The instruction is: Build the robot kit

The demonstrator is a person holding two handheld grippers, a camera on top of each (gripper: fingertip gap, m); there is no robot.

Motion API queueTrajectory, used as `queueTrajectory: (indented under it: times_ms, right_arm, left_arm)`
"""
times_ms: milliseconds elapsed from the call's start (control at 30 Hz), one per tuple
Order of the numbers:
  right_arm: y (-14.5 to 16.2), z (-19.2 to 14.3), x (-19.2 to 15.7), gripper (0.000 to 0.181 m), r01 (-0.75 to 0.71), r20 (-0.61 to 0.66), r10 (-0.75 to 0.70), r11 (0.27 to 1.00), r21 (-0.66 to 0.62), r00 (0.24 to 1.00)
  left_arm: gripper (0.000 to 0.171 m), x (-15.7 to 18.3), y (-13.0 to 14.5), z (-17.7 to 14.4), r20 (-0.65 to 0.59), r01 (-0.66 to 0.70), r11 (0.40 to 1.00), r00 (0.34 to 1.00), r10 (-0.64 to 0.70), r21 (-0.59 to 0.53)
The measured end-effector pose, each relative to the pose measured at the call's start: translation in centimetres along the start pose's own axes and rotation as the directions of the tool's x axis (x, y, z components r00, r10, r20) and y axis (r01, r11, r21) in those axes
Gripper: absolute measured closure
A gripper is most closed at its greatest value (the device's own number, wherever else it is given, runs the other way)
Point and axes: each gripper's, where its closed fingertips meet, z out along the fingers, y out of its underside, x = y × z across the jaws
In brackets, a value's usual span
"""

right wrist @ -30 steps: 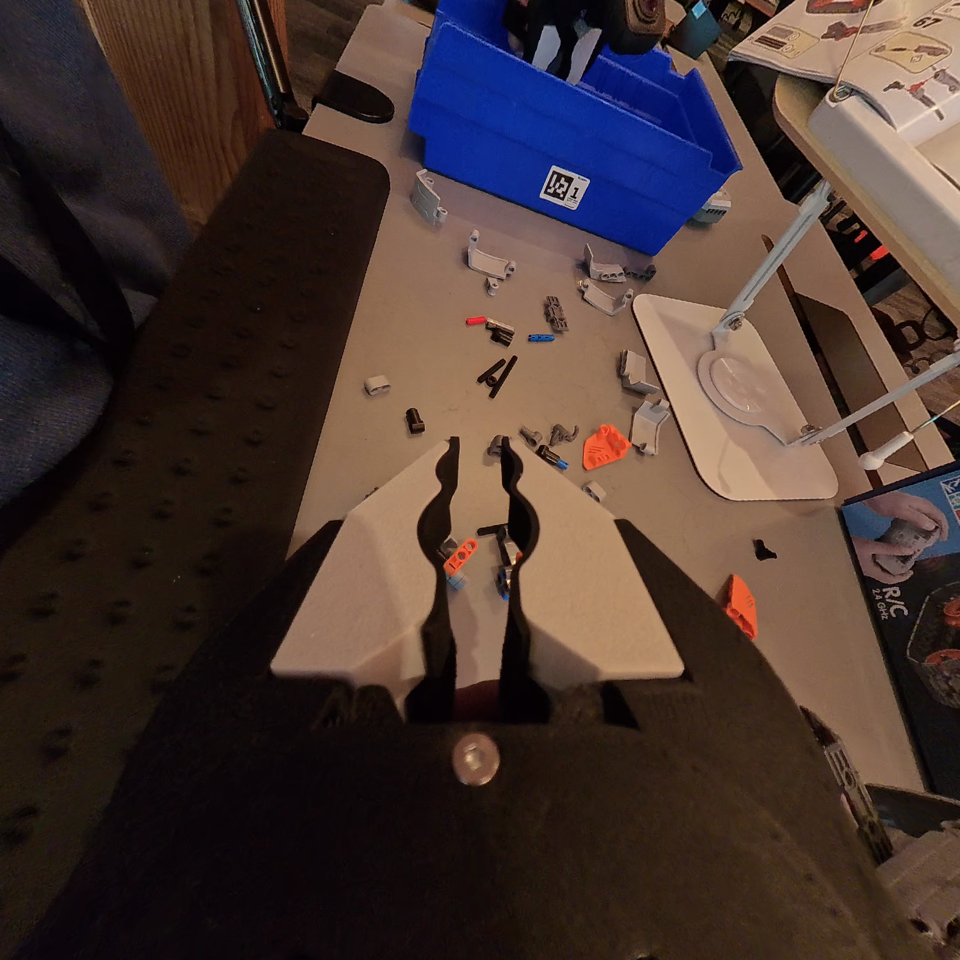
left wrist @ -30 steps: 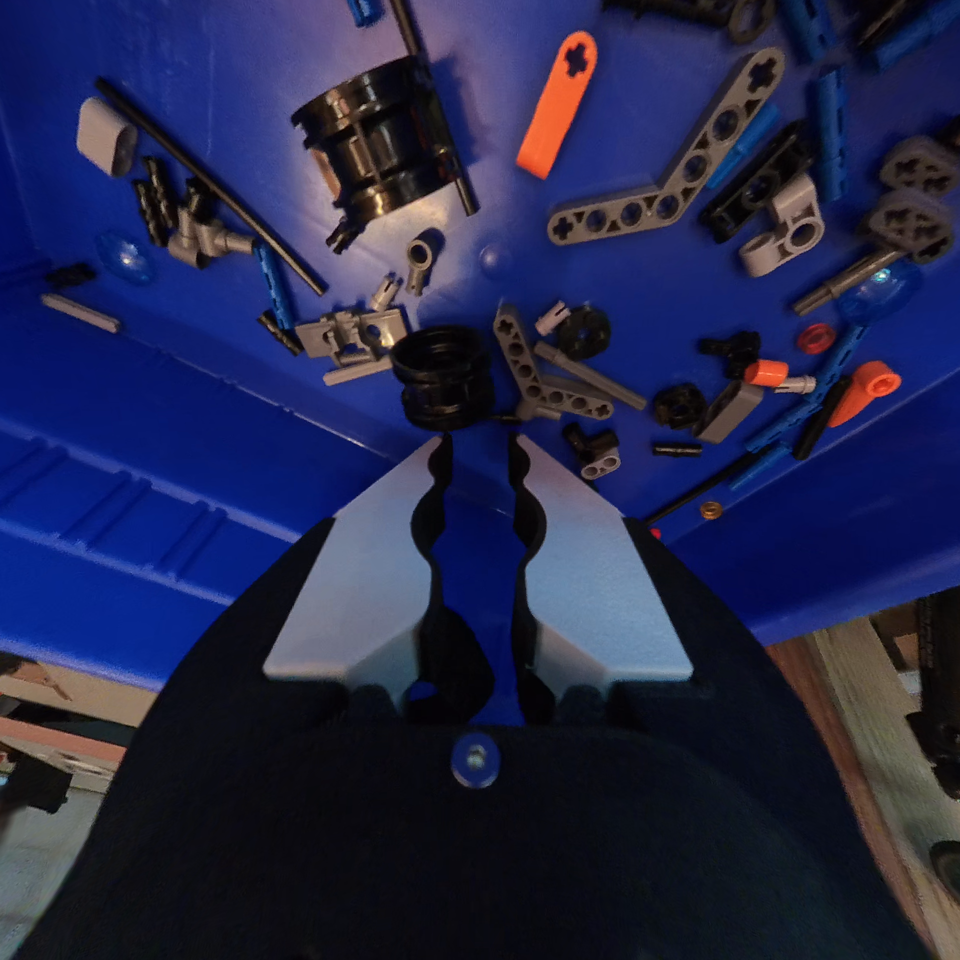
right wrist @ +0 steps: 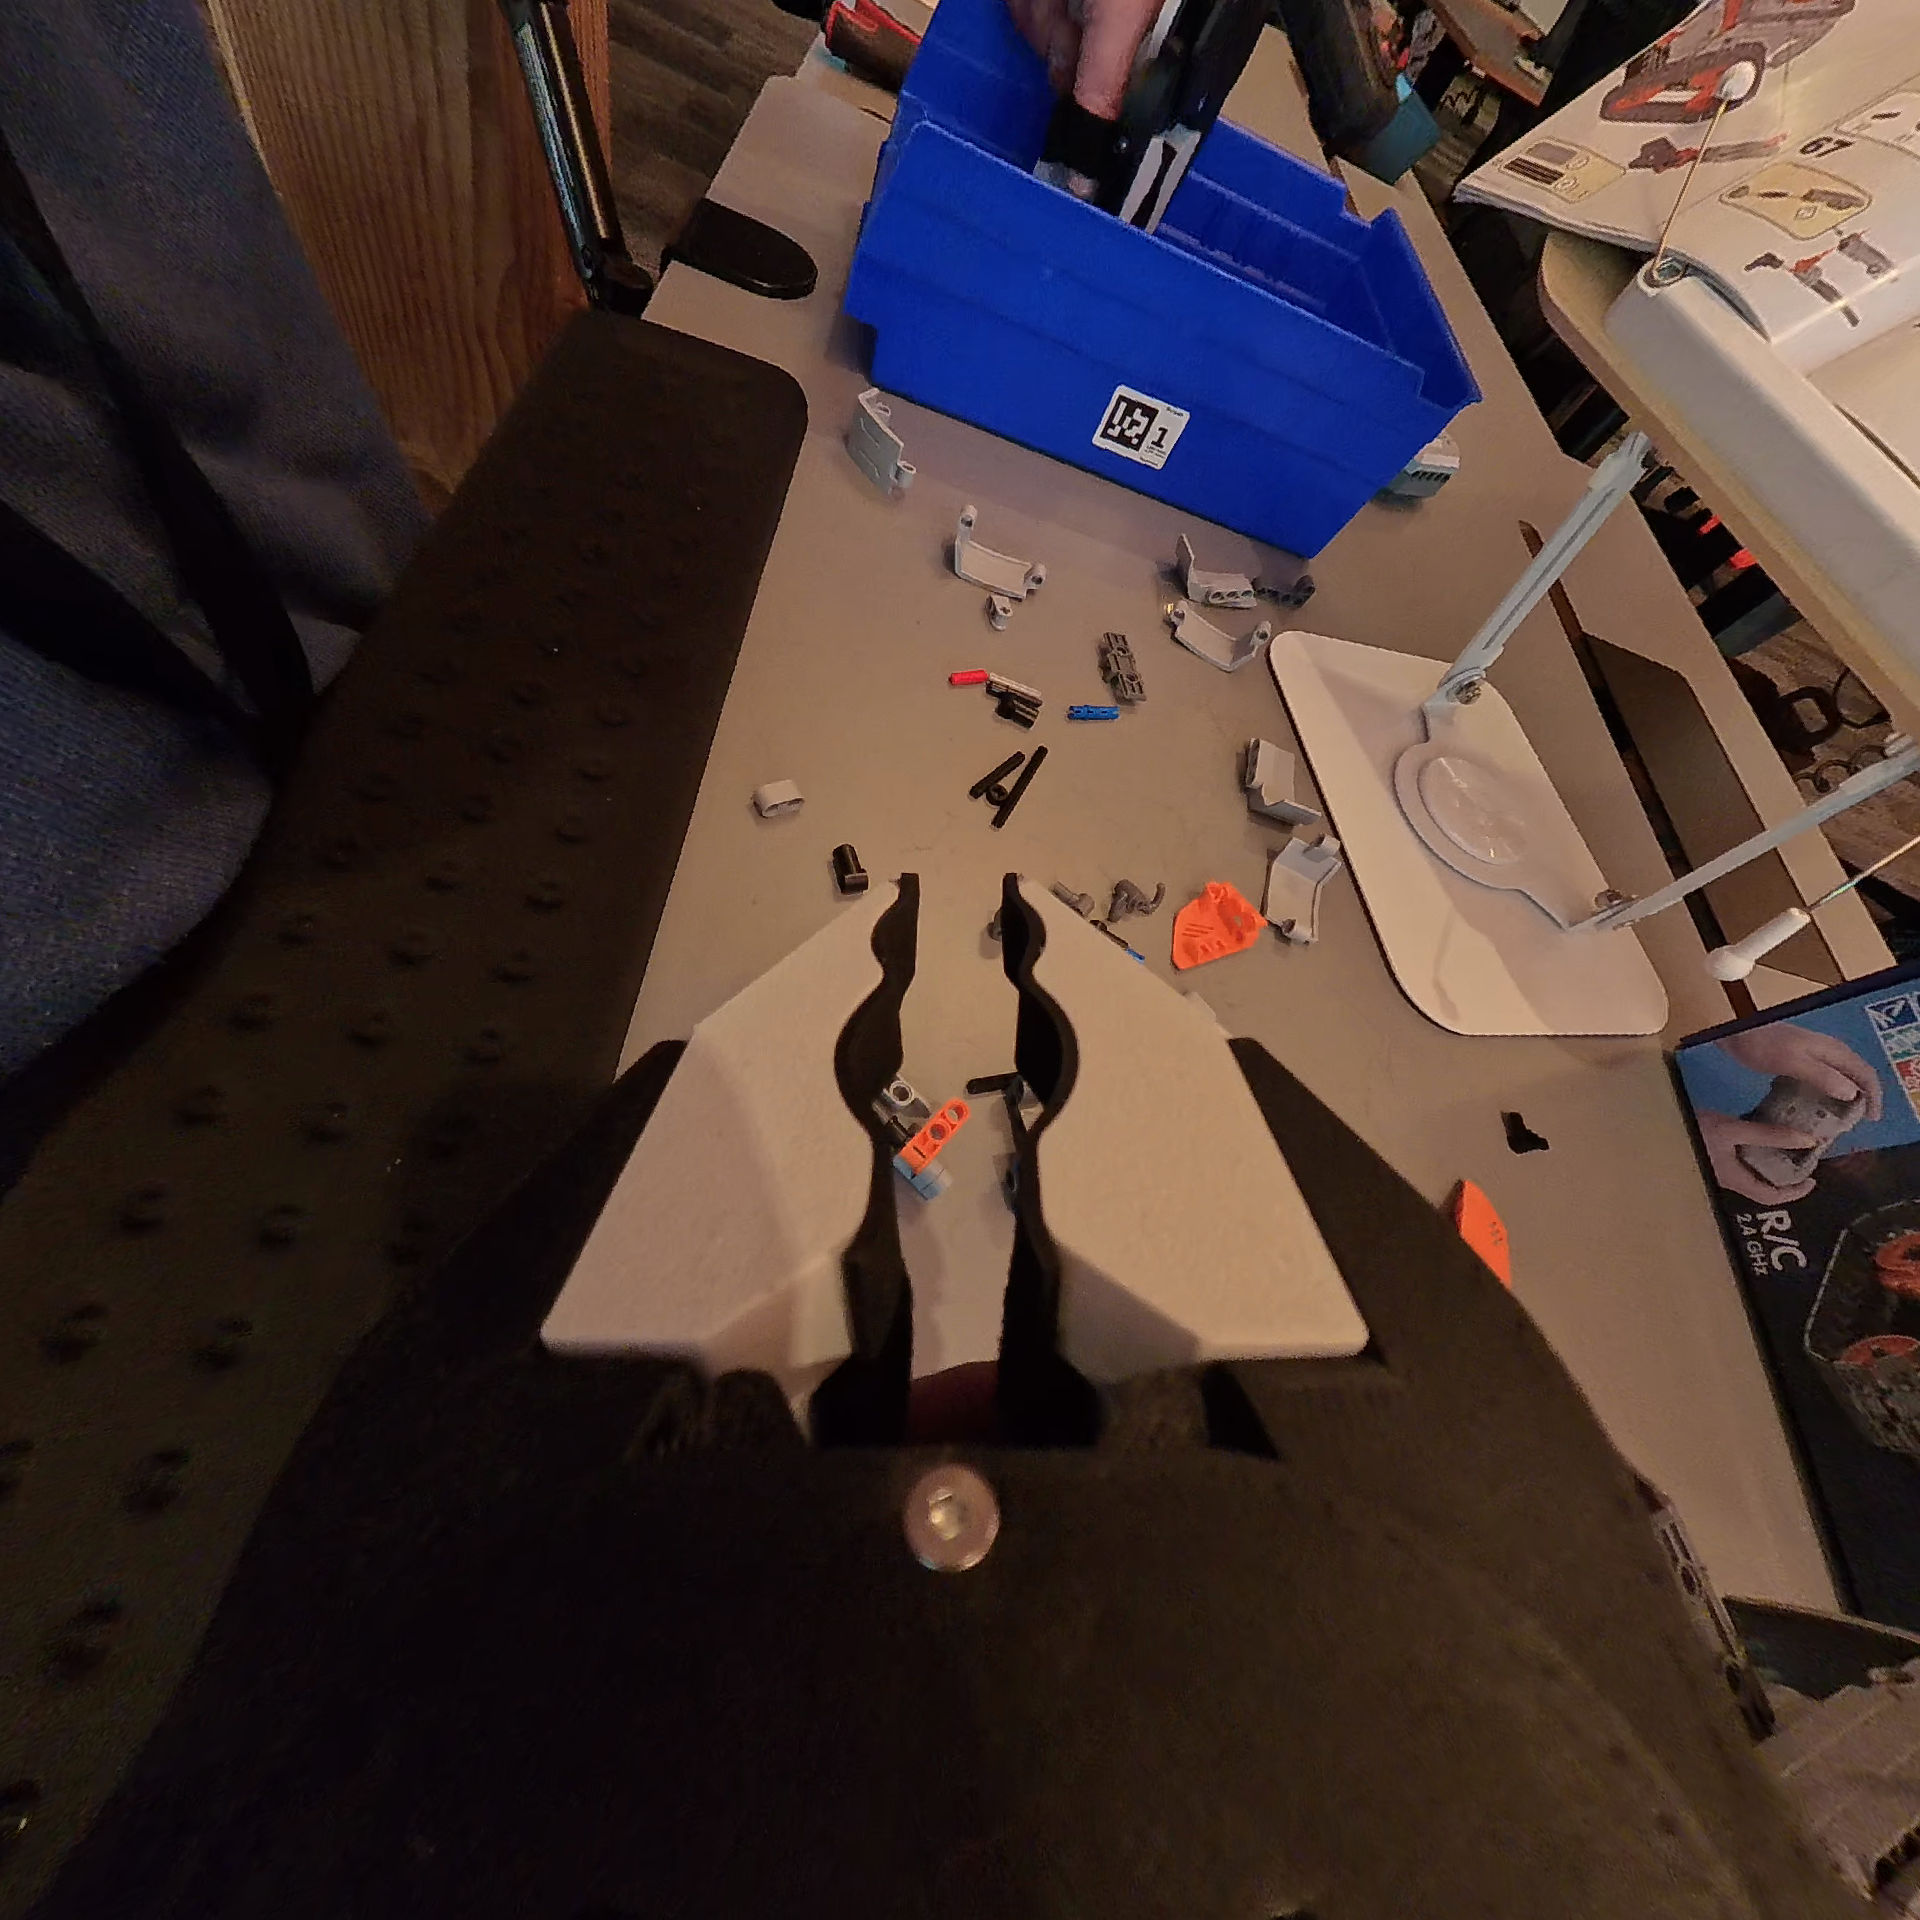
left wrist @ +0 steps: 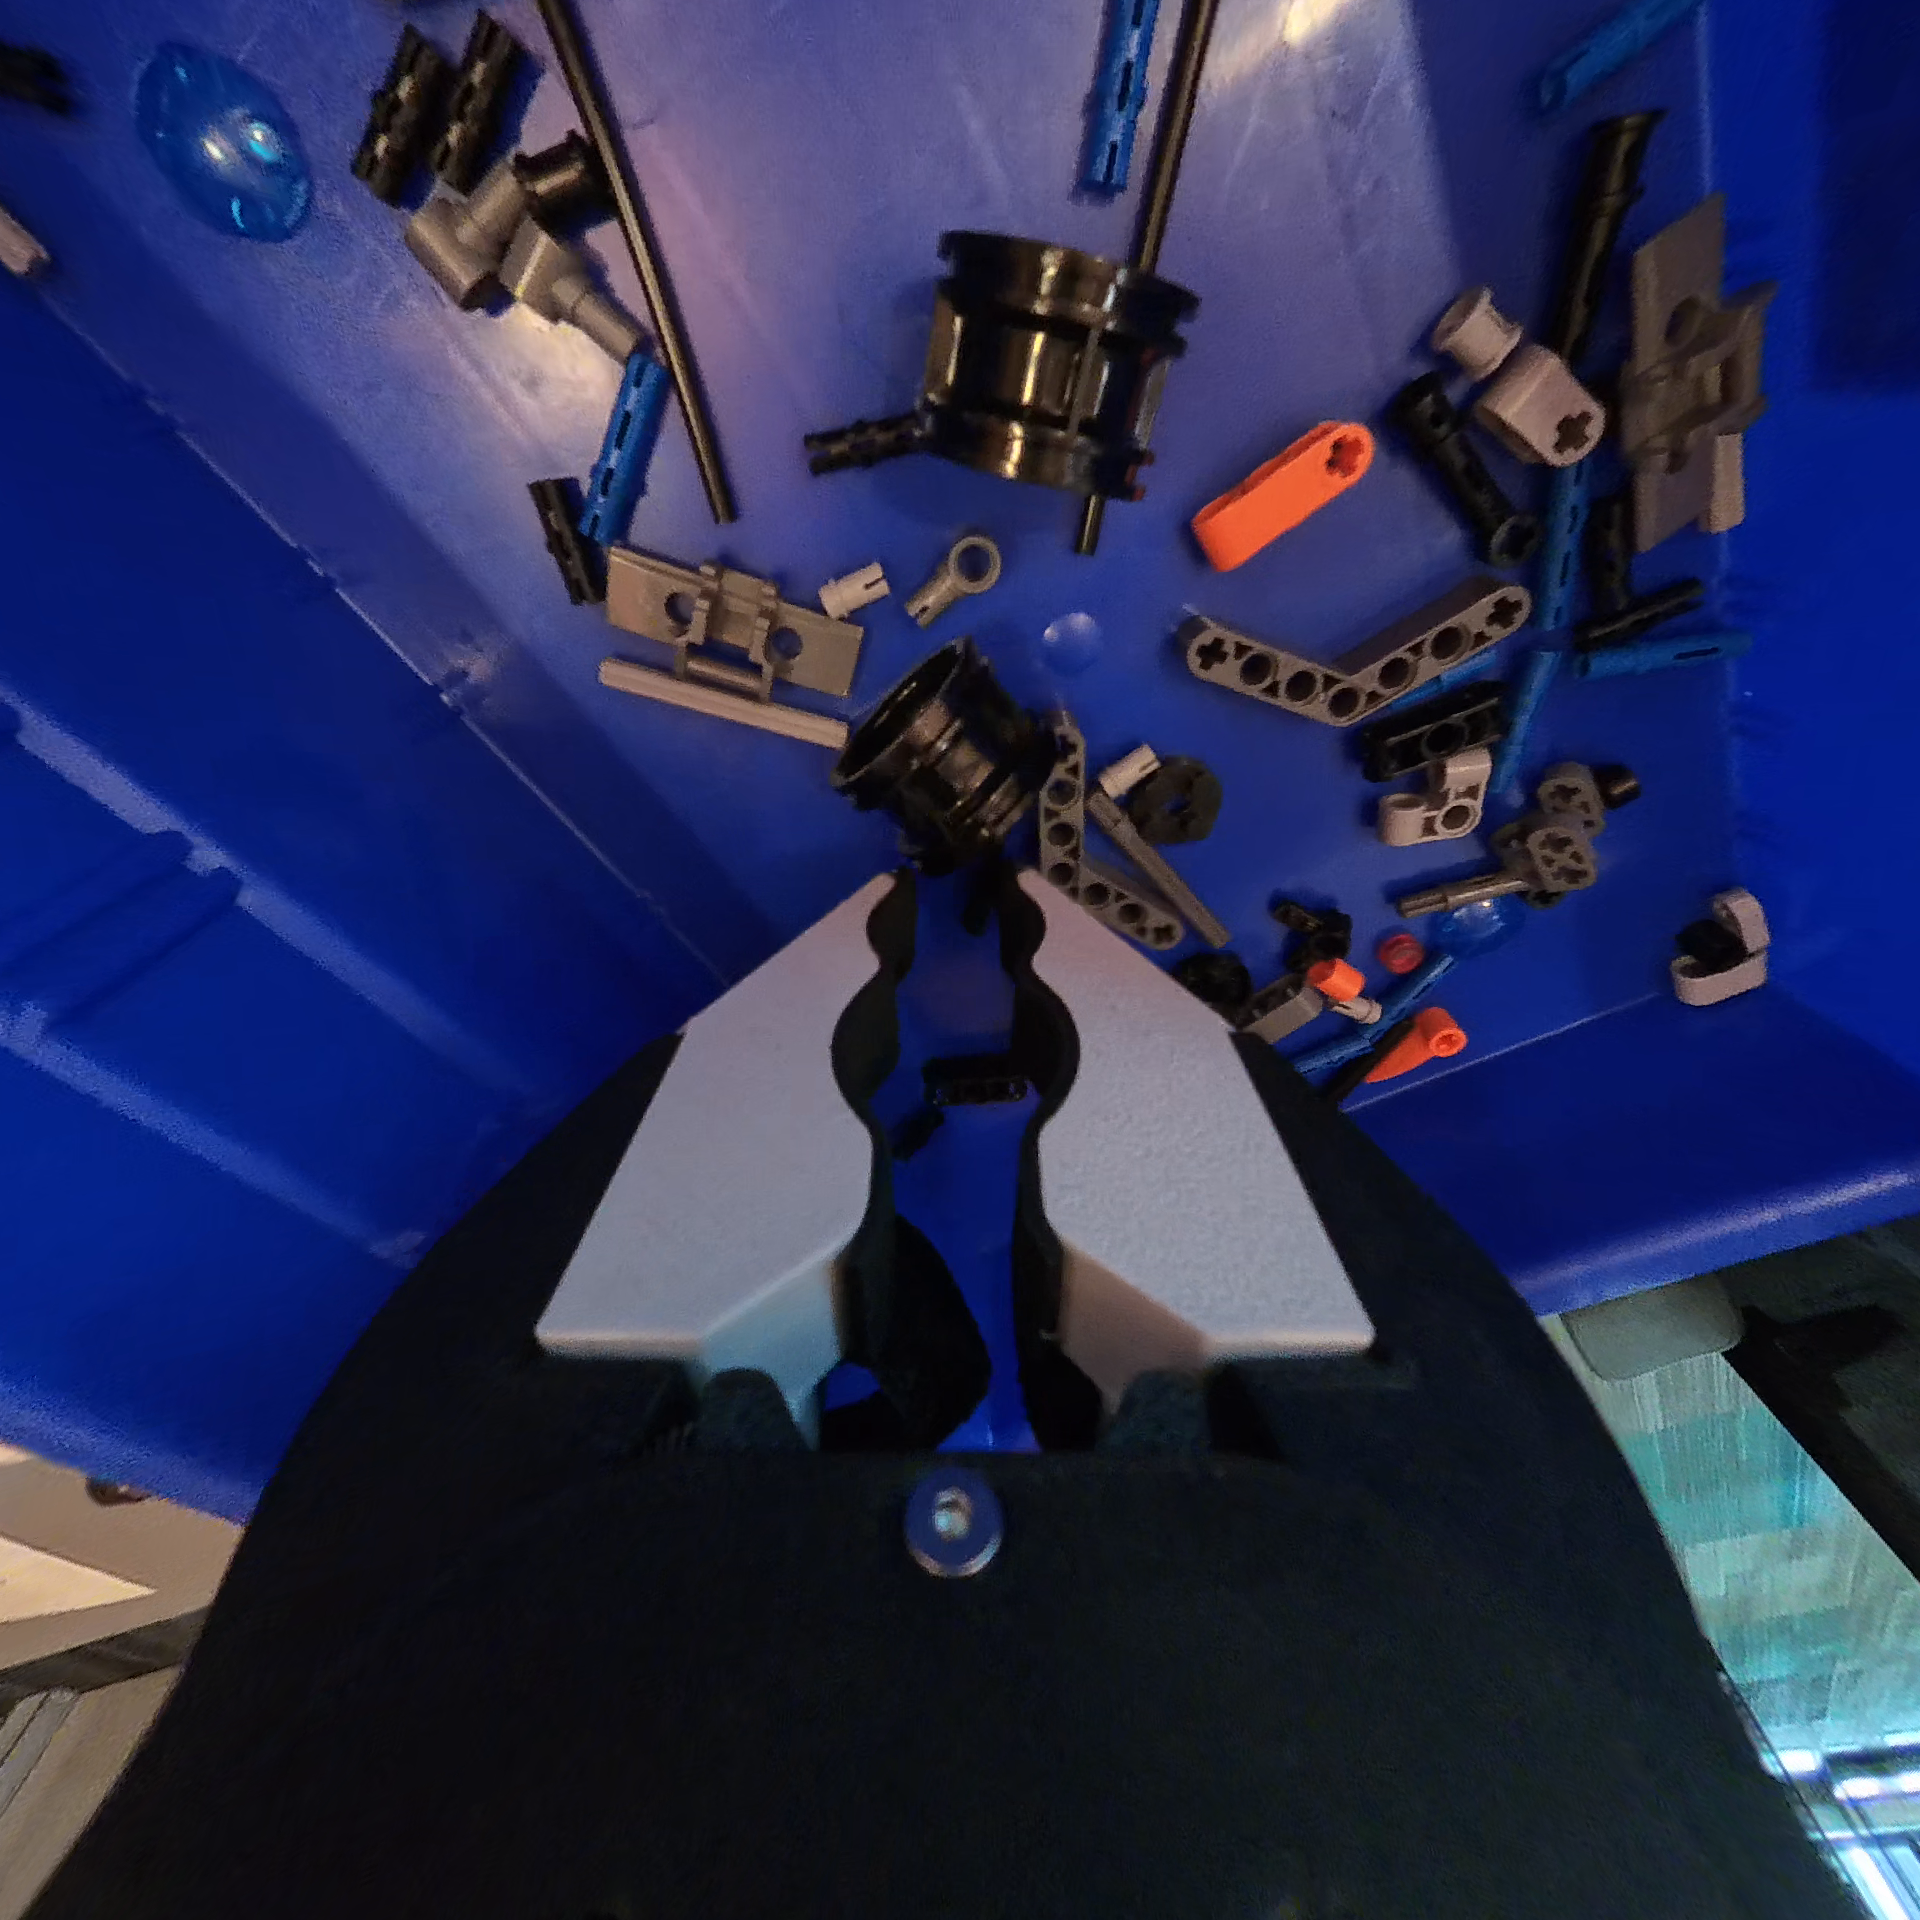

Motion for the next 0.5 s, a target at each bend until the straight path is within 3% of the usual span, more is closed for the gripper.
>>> queueTrajectory:
  times_ms: [133, 400, 500]
  right_arm:
    - [-0.1, -0.1, 0.0, 0.168, 0.003, -0.001, -0.003, 1.000, 0.001, 1.000]
    - [-0.4, -0.1, -0.2, 0.168, 0.012, -0.001, -0.012, 1.000, 0.009, 1.000]
    - [-0.5, -0.1, -0.1, 0.167, 0.012, -0.007, -0.012, 1.000, 0.003, 1.000]
  left_arm:
    - [0.171, 0.2, 0.1, 0.1, 0.014, -0.018, 1.000, 1.000, 0.018, 0.008]
    - [0.171, 0.2, 0.1, -0.1, 0.077, -0.078, 0.996, 0.994, 0.075, 0.037]
    - [0.171, 0.4, -0.3, -1.6, 0.097, -0.089, 0.993, 0.992, 0.081, 0.084]
